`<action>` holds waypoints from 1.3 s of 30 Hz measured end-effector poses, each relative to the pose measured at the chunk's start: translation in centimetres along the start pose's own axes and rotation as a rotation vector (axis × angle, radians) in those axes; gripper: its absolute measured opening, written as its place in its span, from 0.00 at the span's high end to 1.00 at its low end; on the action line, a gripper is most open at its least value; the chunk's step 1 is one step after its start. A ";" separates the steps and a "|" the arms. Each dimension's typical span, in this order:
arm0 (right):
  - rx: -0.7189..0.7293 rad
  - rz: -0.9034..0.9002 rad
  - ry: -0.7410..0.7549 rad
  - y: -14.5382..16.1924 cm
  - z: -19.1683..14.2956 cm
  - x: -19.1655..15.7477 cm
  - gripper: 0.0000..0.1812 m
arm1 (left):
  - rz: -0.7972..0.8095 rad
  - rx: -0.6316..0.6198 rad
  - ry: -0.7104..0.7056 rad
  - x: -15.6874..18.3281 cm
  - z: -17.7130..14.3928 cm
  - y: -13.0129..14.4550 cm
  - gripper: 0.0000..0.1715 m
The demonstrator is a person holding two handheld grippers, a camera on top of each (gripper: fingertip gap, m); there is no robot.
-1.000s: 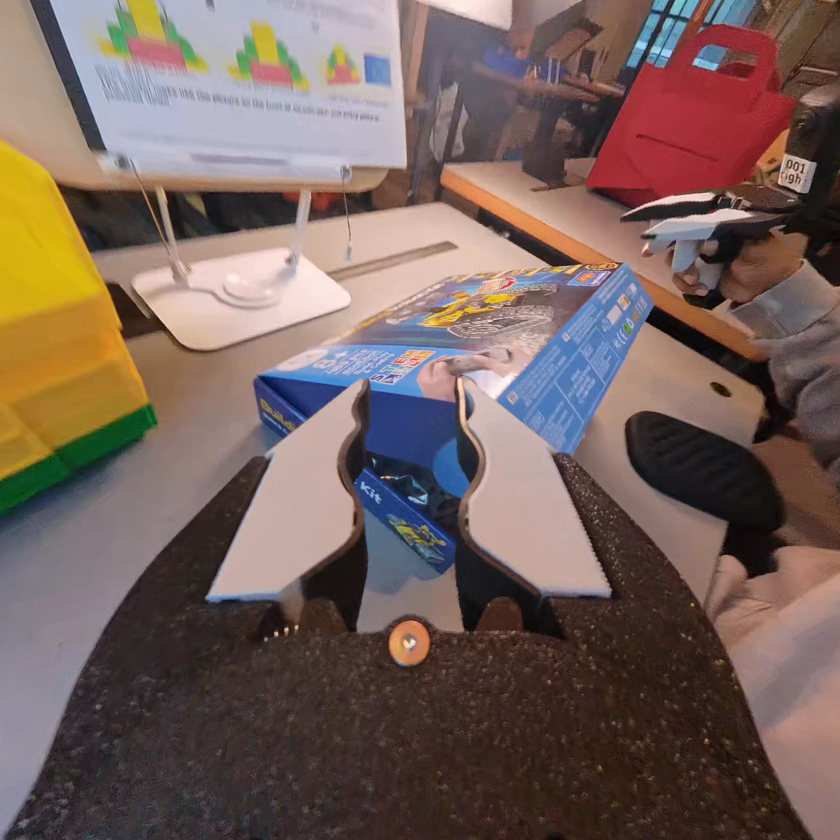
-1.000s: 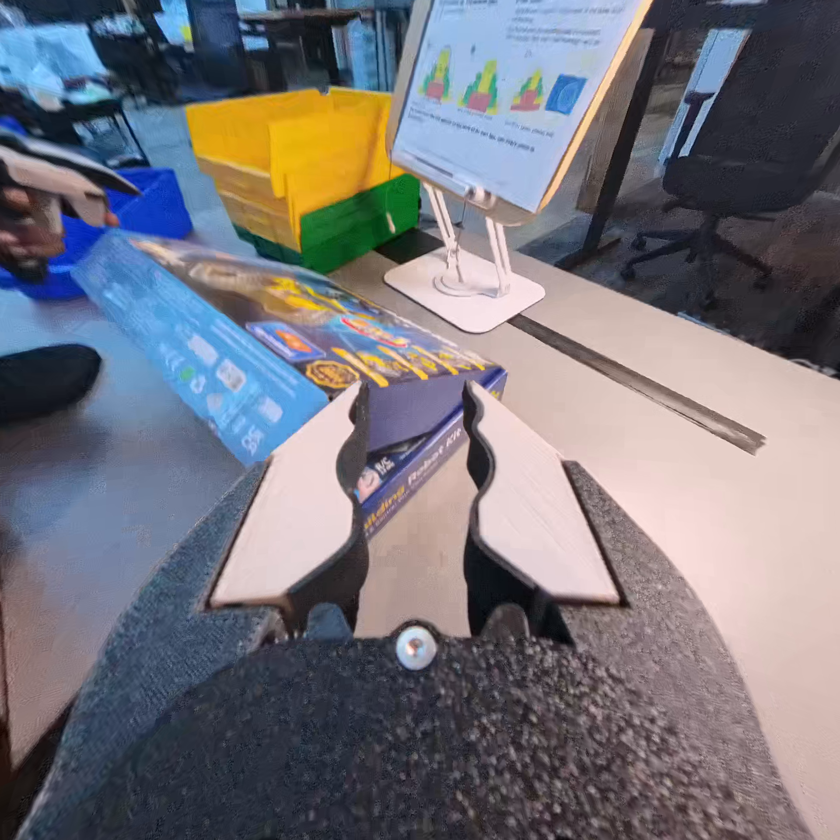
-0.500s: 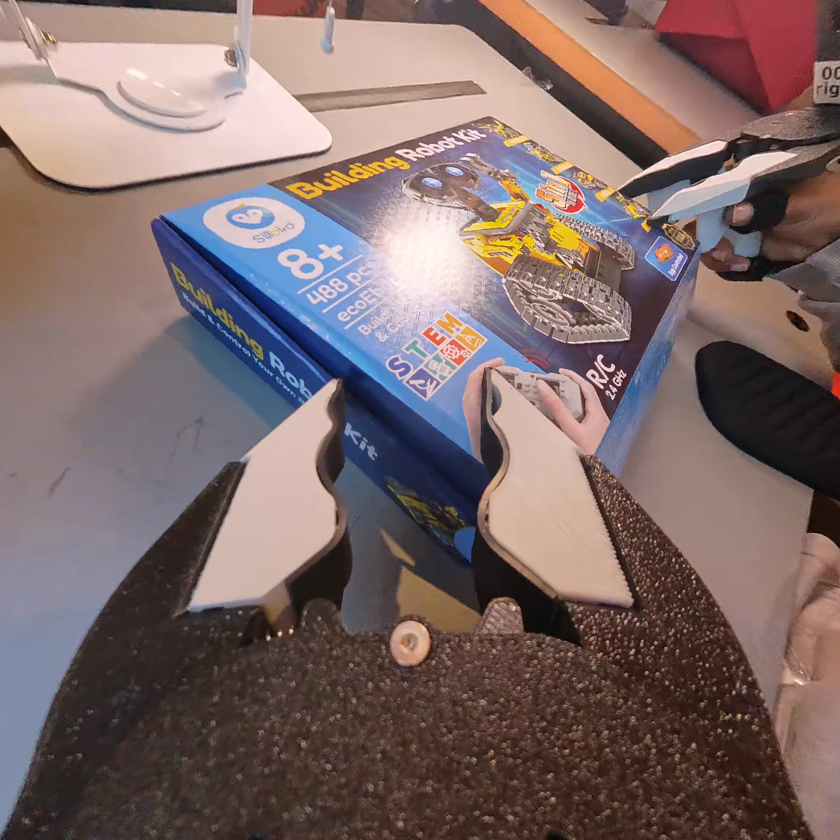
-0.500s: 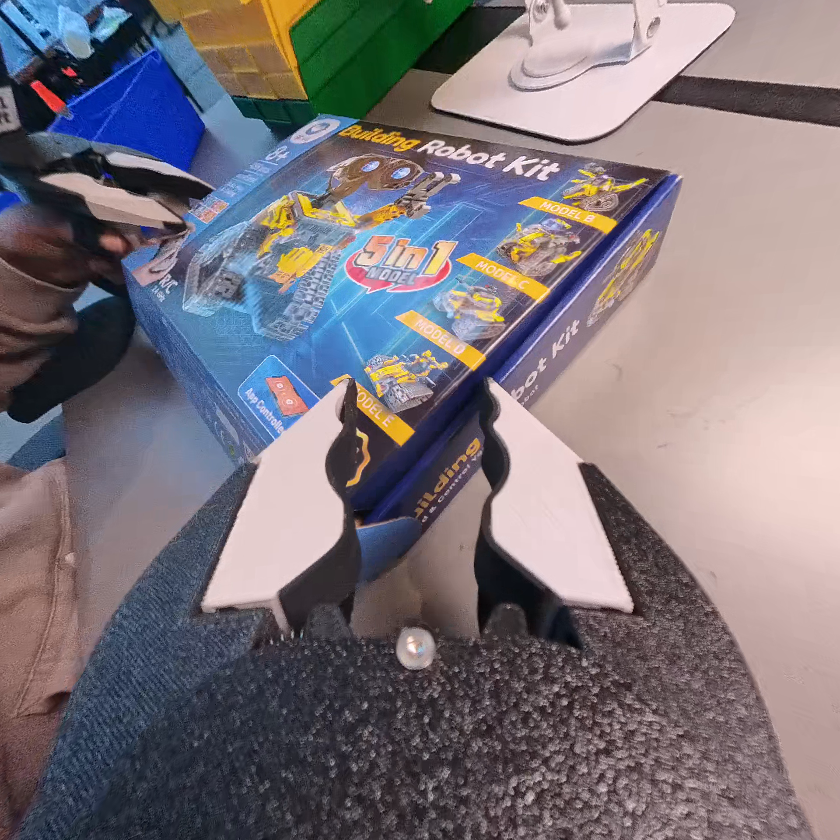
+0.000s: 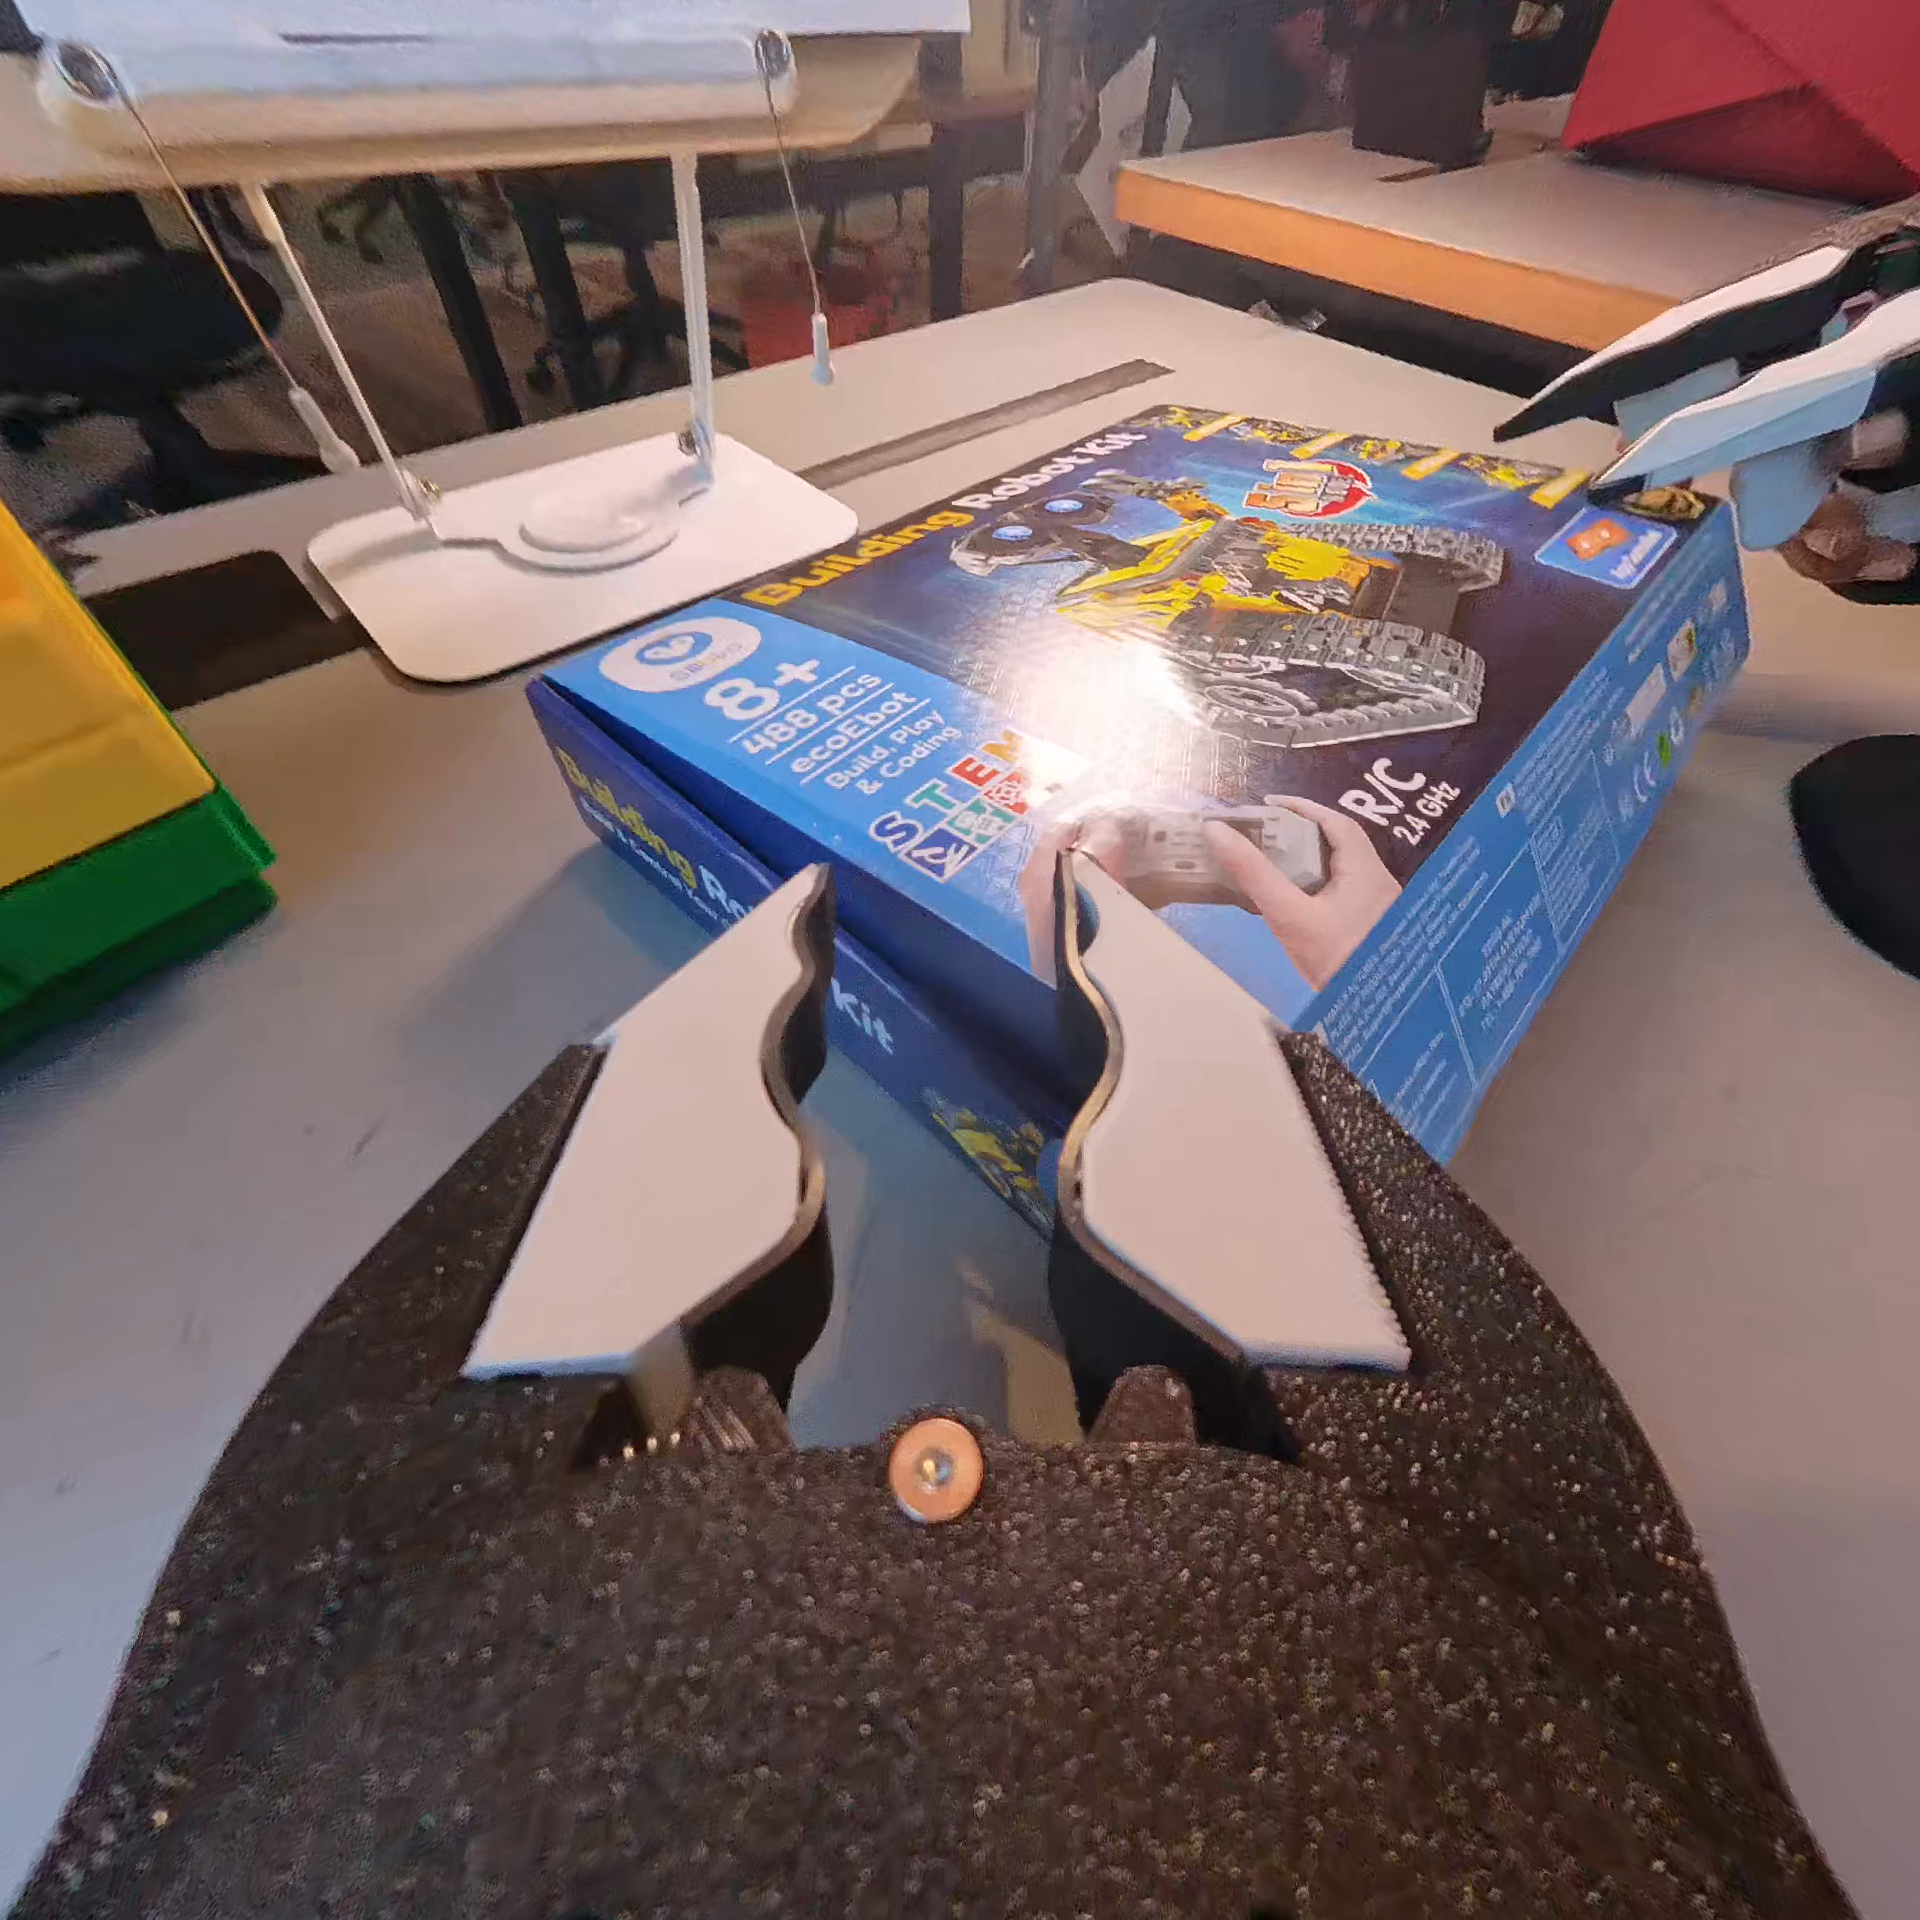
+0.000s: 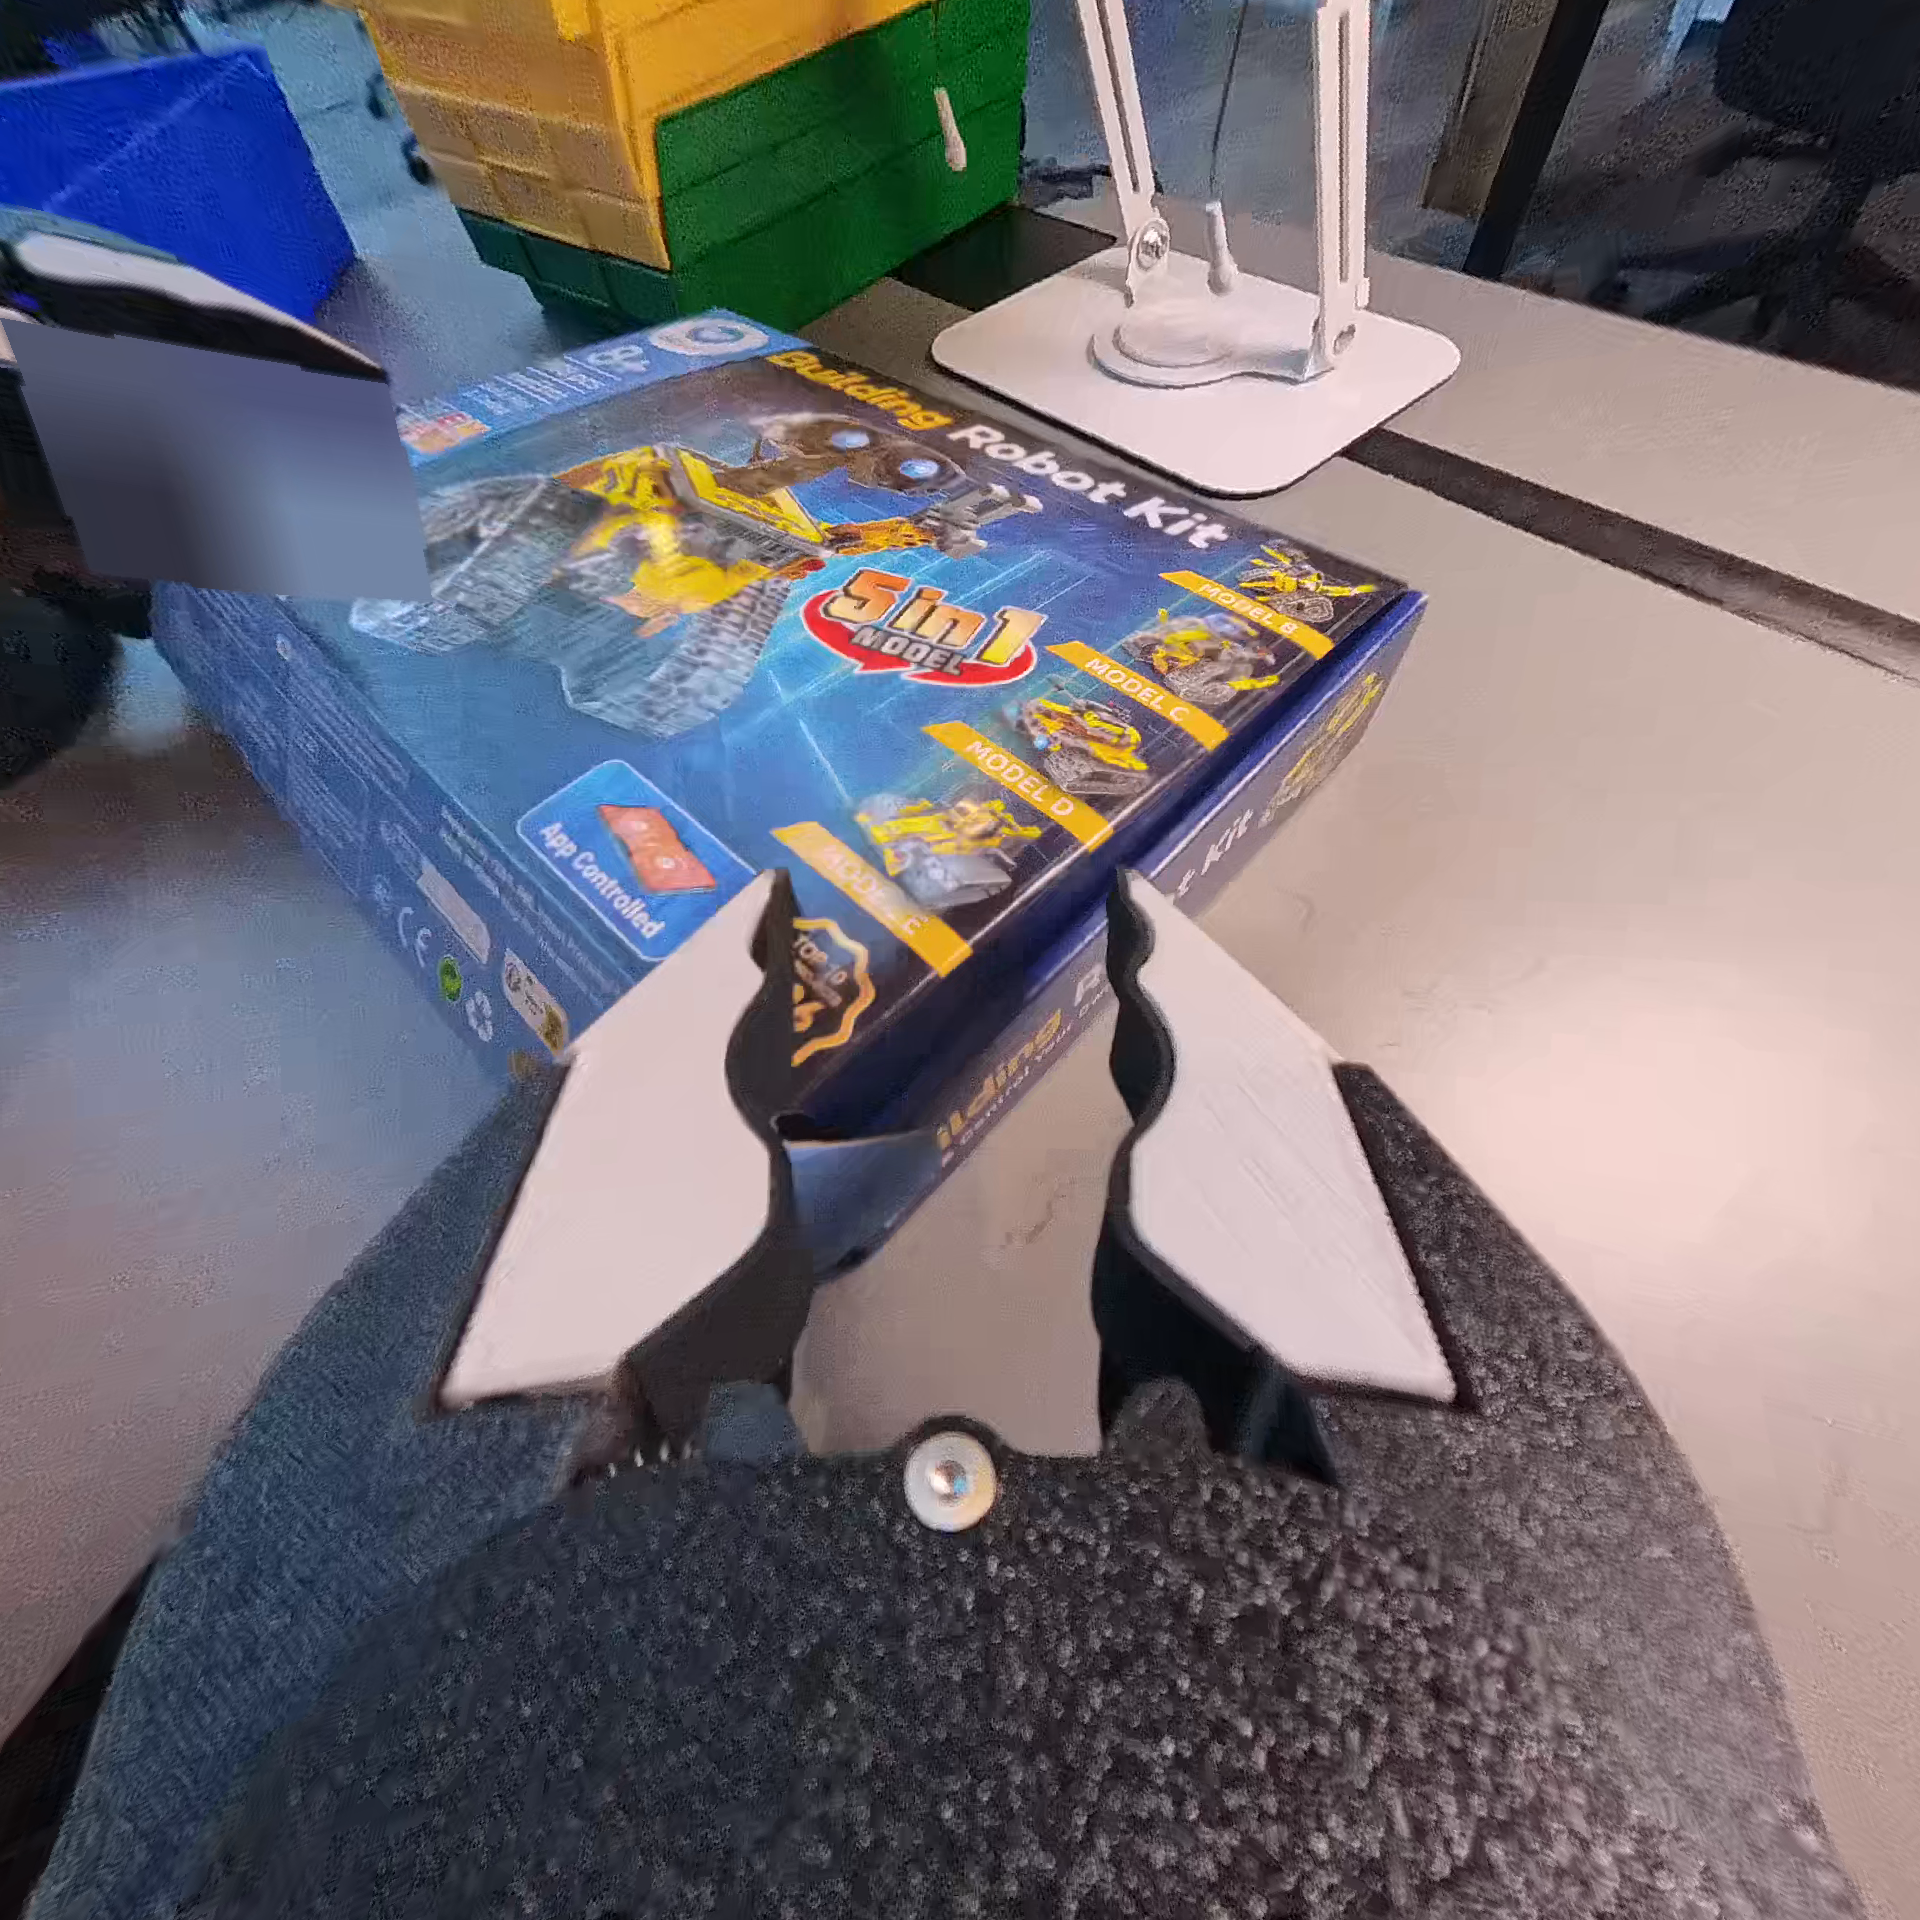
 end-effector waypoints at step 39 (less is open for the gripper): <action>-0.623 -0.986 -0.078 1.6 2.7 -6.7 0.56 | 1.009 -0.558 -0.067 5.8 -0.9 3.7 0.55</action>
Point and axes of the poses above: each gripper's, where its closed fingertips meet, z out along the fingers, y out of its underside, x = y × z across the jaws, the point moved 4 cm from there along -z, back along the fingers, and after that the axes turned 5 degrees about -x, right-handed, at the moved point
